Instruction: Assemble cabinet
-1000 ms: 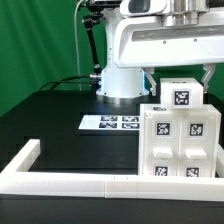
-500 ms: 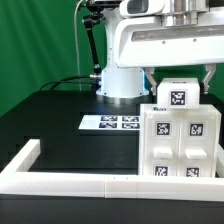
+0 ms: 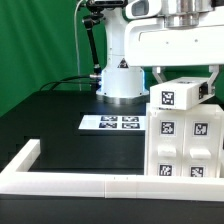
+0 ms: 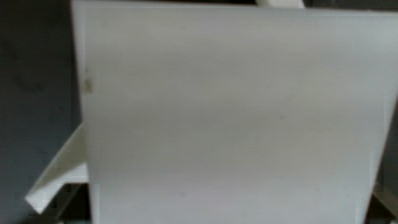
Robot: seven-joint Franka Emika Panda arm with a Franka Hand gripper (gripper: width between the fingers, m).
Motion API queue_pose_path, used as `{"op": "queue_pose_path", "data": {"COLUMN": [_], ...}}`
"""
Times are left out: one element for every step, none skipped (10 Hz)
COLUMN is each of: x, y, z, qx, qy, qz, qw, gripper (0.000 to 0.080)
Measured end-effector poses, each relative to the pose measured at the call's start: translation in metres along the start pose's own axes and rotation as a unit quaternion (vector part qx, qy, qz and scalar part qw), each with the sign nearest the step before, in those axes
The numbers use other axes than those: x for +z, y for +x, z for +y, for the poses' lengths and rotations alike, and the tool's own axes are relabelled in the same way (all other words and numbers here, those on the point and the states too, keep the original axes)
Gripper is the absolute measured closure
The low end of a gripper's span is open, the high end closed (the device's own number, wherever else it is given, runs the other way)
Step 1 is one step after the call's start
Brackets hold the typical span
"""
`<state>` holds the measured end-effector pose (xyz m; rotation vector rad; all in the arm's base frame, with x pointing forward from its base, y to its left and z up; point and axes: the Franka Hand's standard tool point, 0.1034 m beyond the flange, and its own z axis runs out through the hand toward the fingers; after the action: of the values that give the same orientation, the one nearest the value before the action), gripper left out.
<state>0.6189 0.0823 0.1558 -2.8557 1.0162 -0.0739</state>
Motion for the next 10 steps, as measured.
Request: {"op": "queue_pose_path", "data": {"x": [0.0000,0.0002,0.0002,0.0002,0.0003,0.0004,0.0006,0.0009,0.0011,0.0013], "y": [-0.0002,-0.0003,-0.0004,-0.0007,-0.0012,-0.0024,-0.0045,-0.0064,-0.0074,-0.0073], "z": [-0.0004,-0.0005,-0.0009,-0.0012,-0.0017,-0.0029,-0.0049,-0.0067,-0.0076,-0.0075], "qx": [0.035,0.058,0.105,0.142,0.177,0.212,0.253,0.282,0.313,0.346], "qy": [0.002,0.003,0.007,0.008,0.008,0.010,0.011,0.012,0.013,0.013], "qz": [-0.001,-0.003,-0.006,-0.008,-0.009,-0.012,-0.015,-0.019,-0.021,-0.023], "qw": [0.999,0.998,0.994,0.990,0.984,0.977,0.967,0.959,0.949,0.938], "gripper": [0.0240,0.0240,0.0240,0.0240,0.0240,0.0240,0.0240,0.0240,0.0240,0.0240]}}
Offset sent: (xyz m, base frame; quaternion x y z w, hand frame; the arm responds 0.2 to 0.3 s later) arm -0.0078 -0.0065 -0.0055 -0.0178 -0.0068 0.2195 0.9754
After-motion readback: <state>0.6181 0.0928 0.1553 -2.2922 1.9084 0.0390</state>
